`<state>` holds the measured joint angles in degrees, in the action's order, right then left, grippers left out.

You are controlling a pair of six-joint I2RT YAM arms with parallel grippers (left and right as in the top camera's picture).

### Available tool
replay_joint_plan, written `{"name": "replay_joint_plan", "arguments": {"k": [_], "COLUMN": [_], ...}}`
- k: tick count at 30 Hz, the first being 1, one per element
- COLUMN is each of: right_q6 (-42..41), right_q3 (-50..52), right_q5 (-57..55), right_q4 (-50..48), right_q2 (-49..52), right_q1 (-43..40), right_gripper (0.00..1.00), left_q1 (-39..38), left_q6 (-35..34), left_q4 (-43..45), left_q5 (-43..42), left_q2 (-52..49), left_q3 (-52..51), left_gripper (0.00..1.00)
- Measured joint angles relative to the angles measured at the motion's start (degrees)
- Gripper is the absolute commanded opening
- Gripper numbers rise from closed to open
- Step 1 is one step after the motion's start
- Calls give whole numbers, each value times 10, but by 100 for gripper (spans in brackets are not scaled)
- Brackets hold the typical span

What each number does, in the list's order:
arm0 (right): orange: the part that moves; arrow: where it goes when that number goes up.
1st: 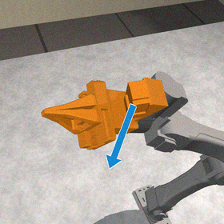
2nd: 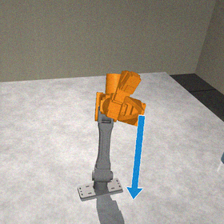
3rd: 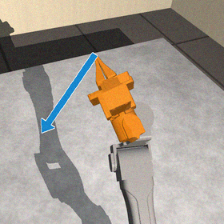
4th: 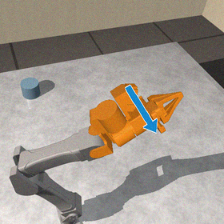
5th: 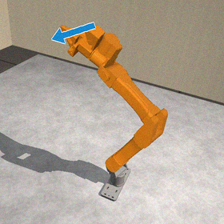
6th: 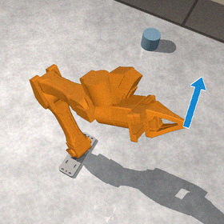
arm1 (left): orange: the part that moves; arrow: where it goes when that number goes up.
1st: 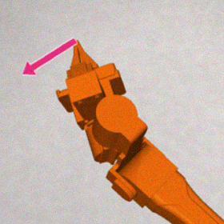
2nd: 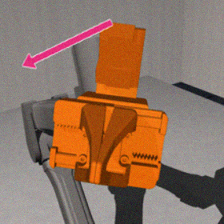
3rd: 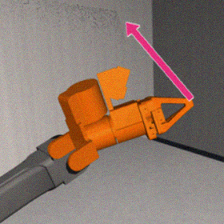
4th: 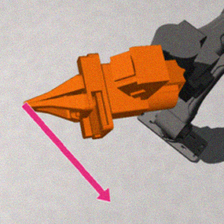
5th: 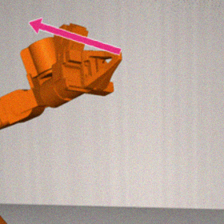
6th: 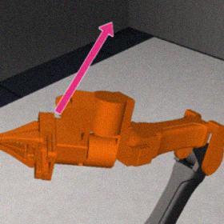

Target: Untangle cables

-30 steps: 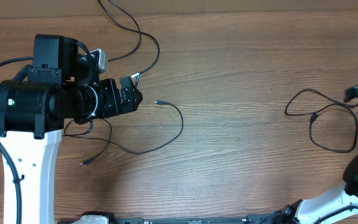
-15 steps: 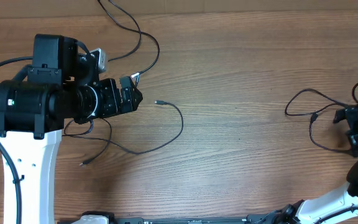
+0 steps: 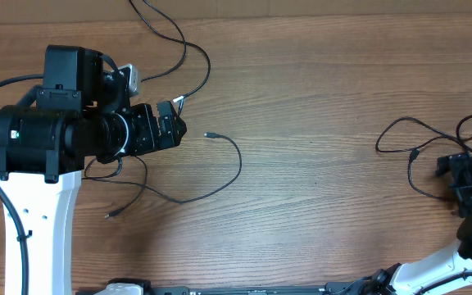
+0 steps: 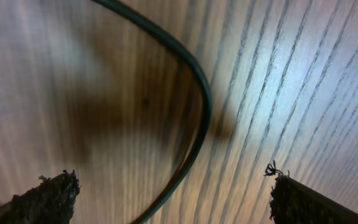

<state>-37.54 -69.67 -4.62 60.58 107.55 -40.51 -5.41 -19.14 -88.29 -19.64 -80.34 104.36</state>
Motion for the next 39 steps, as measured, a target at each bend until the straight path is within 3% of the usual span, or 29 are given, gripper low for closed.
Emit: {"name": "replay_joint_plan", "arguments": {"k": [4, 12, 20, 24, 29, 34, 39], "right_q6": [-6, -16, -14, -14, -14, -14, -16], "right_q3": [23, 28, 53, 64, 71, 74, 80], "right_q5": [-2, -1, 14, 22, 30, 56, 129], "right_q4": [-18, -44, -89, -110, -129, -144, -181], "right_q2": [0, 0, -8, -14, -18, -19, -19], "right_q1": [0, 0, 0, 0, 0, -1, -2], "right_gripper": [95, 65, 57, 41, 29, 4, 4], "left_q1": [0, 0, 0, 0, 0, 0, 0], "left_q6": [0, 0, 0, 0, 0, 0, 0], "left_q4": [0, 0, 0, 0, 0, 0, 0], "left_q5": [4, 25, 29, 30, 30, 30, 30], "left_q2": [0, 0, 0, 0, 0, 0, 0], "left_q3": [0, 0, 0, 0, 0, 0, 0], "left_gripper": [100, 100, 100, 100, 100, 100, 100]}}
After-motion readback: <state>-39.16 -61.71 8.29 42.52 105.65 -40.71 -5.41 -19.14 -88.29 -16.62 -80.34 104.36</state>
